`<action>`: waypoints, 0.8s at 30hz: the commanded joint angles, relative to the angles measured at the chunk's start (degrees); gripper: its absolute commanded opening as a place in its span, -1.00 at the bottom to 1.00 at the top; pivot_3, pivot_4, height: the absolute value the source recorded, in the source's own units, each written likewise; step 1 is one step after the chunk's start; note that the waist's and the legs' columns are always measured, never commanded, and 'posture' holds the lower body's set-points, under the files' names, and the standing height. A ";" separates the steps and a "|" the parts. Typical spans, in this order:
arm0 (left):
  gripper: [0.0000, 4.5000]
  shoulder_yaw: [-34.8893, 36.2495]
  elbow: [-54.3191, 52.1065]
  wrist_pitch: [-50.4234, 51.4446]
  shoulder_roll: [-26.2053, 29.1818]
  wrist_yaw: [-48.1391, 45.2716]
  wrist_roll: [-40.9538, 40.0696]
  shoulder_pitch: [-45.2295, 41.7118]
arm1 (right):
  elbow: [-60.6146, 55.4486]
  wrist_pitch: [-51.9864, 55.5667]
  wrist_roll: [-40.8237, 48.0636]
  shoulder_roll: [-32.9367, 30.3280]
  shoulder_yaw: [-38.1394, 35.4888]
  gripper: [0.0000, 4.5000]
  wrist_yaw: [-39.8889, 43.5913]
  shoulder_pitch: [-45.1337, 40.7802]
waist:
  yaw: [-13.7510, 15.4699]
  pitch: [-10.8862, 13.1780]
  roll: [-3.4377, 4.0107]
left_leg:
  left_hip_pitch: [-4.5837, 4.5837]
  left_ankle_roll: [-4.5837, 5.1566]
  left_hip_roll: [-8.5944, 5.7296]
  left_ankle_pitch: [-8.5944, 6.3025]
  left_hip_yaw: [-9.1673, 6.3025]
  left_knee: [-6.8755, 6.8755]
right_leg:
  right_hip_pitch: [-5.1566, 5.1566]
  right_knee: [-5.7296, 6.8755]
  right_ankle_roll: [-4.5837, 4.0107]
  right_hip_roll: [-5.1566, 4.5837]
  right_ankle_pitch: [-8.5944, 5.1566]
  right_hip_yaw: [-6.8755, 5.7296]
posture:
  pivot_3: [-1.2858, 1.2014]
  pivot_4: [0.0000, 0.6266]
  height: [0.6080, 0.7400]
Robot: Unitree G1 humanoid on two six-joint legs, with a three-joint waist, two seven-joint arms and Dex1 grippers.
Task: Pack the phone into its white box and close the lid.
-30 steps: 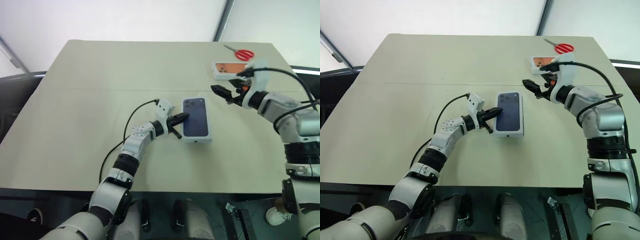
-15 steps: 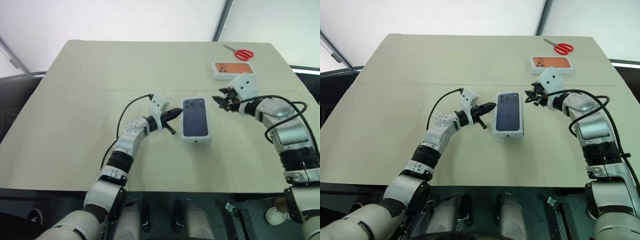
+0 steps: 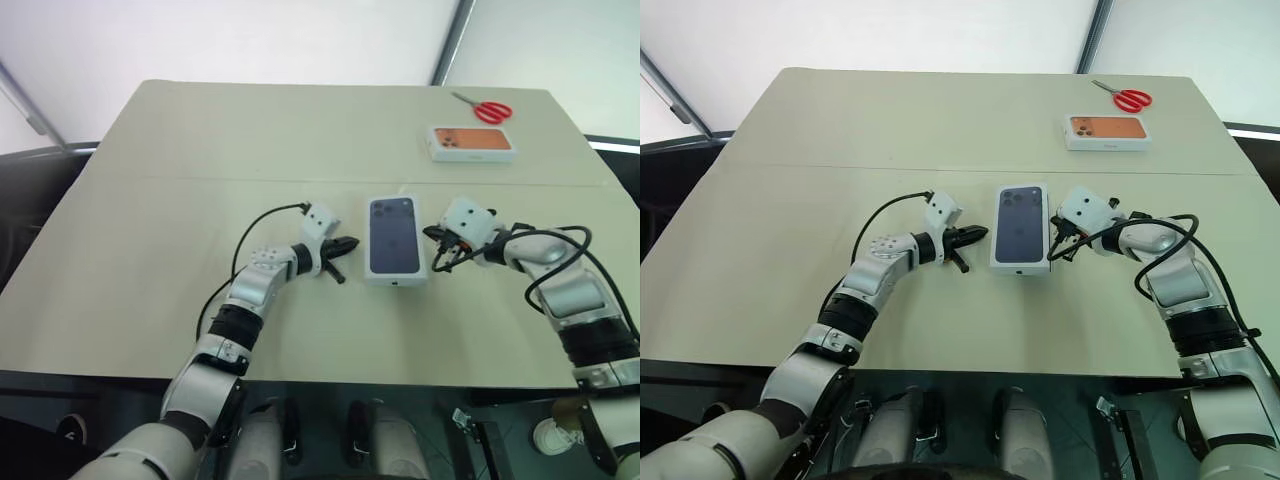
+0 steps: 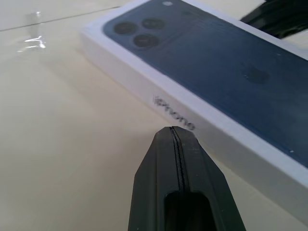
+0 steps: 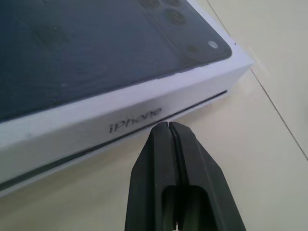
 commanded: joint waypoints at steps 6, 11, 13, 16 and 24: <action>-1.00 0.03 3.91 -0.87 -3.17 -1.51 -0.28 -2.73 | -11.24 5.50 1.32 -1.34 -2.88 -0.99 3.03 1.90 | 0.83 -0.01 0.00 | 0.10 0.01 0.02 -0.02 -0.03 0.00 | 0.09 -0.02 -0.01 -0.09 0.00 0.00 | 0.03 -0.52 0.96; -1.00 1.32 1.68 0.64 -3.83 -1.84 -1.40 -3.45 | -11.91 5.48 0.32 -1.55 -2.43 -0.99 3.67 3.70 | 0.87 -0.01 0.00 | 0.10 0.02 0.01 -0.02 -0.05 0.00 | 0.10 -0.02 -0.01 -0.11 0.00 -0.01 | 0.03 -0.52 0.96; -1.00 1.56 0.44 0.53 -4.05 -1.84 -1.59 -3.44 | -11.02 4.61 -0.75 -1.58 -1.97 -0.99 3.51 3.73 | 0.83 -0.01 0.00 | 0.10 0.02 0.01 -0.02 -0.04 0.00 | 0.10 -0.02 -0.01 -0.11 0.00 -0.02 | 0.03 -0.52 0.96; -1.00 2.66 -1.55 2.49 -4.96 -1.79 -3.21 -3.59 | -8.89 3.55 -2.47 -1.97 -1.43 -0.99 3.63 3.35 | 0.85 0.00 -0.01 | 0.10 0.02 0.01 -0.02 -0.04 0.00 | 0.09 -0.01 -0.01 -0.09 0.00 -0.01 | 0.03 -0.52 0.96; -1.00 2.14 -3.06 2.20 -5.45 -1.28 -2.68 -2.89 | -8.67 3.68 -3.44 -1.24 -0.92 -0.99 5.35 3.43 | 0.84 0.00 -0.01 | 0.10 0.02 0.01 -0.01 -0.04 0.00 | 0.09 -0.01 -0.01 -0.06 0.00 -0.02 | 0.03 -0.52 0.96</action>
